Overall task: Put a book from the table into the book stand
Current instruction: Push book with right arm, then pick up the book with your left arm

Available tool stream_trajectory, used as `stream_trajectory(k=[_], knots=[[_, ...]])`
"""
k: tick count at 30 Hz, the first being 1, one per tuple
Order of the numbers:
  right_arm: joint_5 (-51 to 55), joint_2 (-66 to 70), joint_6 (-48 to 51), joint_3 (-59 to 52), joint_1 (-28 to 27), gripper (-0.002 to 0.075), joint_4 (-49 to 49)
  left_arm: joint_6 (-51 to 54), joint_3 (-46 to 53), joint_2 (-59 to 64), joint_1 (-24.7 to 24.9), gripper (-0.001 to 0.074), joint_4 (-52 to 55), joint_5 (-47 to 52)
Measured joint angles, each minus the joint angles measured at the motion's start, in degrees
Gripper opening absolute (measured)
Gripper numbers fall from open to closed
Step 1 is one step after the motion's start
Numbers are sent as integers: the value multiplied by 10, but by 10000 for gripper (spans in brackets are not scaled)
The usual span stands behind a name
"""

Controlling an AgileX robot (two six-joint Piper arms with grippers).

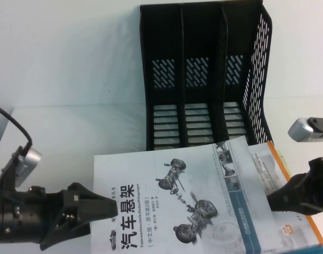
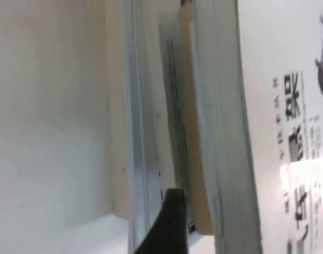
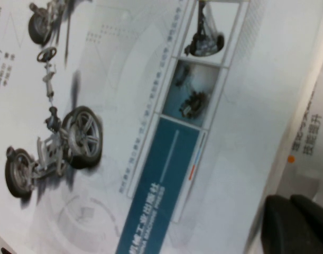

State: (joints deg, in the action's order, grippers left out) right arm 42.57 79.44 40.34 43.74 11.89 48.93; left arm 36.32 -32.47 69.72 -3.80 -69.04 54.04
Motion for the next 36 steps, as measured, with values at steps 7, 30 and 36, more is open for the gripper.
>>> stream_trajectory(k=[7,30,36], knots=[[12,3,0,7,1,-3,0,19,0,77,41,692,-45,-47],[-14,-58,-15,7,4,-3,-30,121,-19,145,41,121,-194,97],[-37,-142,-15,7,4,-3,-41,72,-121,63,41,120,-125,105]])
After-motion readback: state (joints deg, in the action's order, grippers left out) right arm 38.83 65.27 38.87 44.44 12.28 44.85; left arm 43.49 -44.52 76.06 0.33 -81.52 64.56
